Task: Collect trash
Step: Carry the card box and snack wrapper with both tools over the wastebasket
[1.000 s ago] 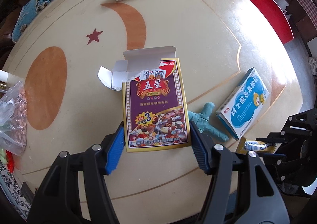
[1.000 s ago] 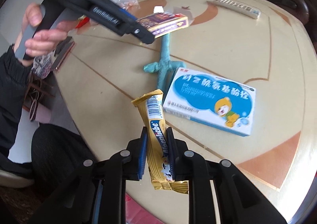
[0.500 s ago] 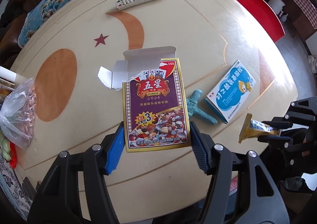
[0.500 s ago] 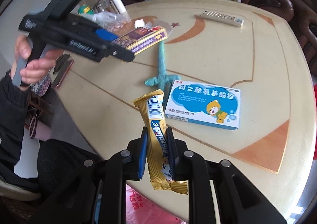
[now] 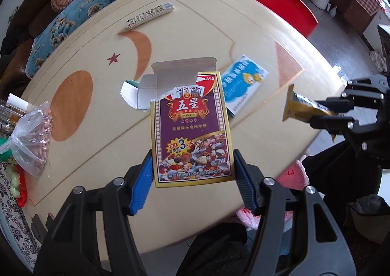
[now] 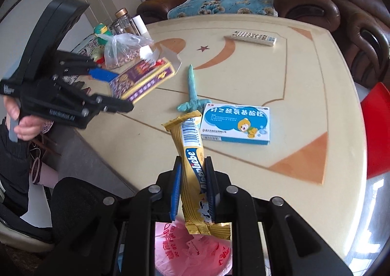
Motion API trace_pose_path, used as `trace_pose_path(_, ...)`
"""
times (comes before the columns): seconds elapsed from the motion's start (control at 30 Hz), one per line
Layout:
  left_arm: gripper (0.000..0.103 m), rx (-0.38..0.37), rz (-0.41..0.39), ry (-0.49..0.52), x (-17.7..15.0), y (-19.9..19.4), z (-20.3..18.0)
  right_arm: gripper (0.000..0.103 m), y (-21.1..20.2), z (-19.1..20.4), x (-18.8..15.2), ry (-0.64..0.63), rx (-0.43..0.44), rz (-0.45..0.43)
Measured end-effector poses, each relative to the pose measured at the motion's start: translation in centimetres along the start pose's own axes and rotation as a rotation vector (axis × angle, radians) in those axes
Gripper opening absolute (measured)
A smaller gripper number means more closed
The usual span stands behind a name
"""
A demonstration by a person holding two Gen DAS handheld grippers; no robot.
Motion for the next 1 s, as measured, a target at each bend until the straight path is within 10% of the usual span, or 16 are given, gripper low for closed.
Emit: trace_pose_path(1.0, 0.061, -0.110, -0.025, 0.098, -13.1, -2.9, -13.5, 0.019, -7.5, 5.1, -11.5, 0.027, -0.036, -0.003)
Point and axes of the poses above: each gripper's, at about its wrist camera, not at the fingertips, and y roughly the way its jaws point, z to its left, x to its top, the point moved 10 cm from there along y, roughly the way its jaws point, and after that the axes turned 1 degree about x, right-handed, at the moved point
